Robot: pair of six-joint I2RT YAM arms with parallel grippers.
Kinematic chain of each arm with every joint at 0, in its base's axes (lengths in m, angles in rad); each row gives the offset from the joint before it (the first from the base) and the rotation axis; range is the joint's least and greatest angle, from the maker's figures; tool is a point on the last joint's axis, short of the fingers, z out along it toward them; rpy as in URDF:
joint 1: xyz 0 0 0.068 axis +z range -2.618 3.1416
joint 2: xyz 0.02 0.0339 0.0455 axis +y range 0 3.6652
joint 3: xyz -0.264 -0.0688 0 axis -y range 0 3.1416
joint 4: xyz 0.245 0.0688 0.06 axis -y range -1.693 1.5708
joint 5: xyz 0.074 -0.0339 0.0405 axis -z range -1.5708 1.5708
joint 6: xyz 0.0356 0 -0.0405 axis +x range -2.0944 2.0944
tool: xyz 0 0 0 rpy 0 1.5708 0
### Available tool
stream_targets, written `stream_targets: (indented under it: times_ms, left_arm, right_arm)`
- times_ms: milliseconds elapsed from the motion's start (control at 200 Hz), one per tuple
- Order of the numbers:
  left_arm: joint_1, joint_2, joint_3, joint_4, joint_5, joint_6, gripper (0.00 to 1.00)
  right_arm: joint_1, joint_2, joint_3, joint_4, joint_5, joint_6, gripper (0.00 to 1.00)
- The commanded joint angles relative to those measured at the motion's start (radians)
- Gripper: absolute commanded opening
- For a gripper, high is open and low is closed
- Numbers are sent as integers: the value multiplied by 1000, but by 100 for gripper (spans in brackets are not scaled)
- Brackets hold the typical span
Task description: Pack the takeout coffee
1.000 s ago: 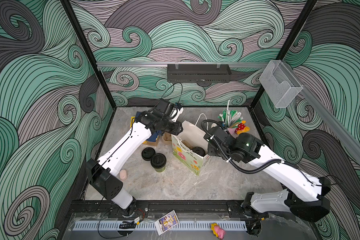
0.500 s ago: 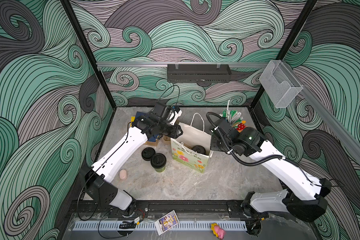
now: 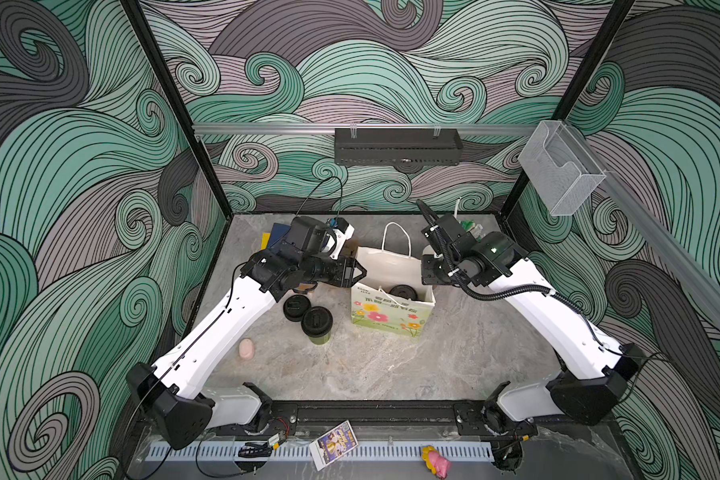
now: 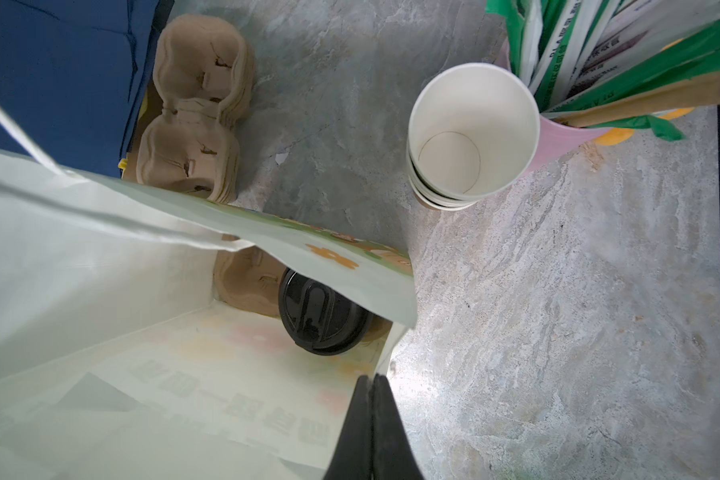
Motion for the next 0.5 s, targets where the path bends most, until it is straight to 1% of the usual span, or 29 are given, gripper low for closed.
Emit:
stream_targets:
  times_ms: [0,70,150,250,295,415,495]
  left_arm:
    - [4,-16,75,-39,-134,64,58]
    - [5,0,124,-45,-190,148,60]
    - [5,42,171,-29,-197,268,64]
    - [6,125,247,-41,-136,417,65]
    - [6,195,291,-61,-101,473,65]
    - [5,316,389,-114,7,596,67]
    - [6,396,462,-167,65,653,68]
  right_arm:
    - [-5,-4,41,-12,-45,-44,17]
    - [-6,-24,60,-14,-53,-56,25]
    - [-5,-69,68,-13,-56,-79,32]
    - [-5,-151,36,-8,-45,-103,38]
    - [-6,-201,10,-7,-46,-112,40]
    - [-6,-326,-77,12,-57,-108,44]
    - [-6,-393,-125,21,-59,-96,45]
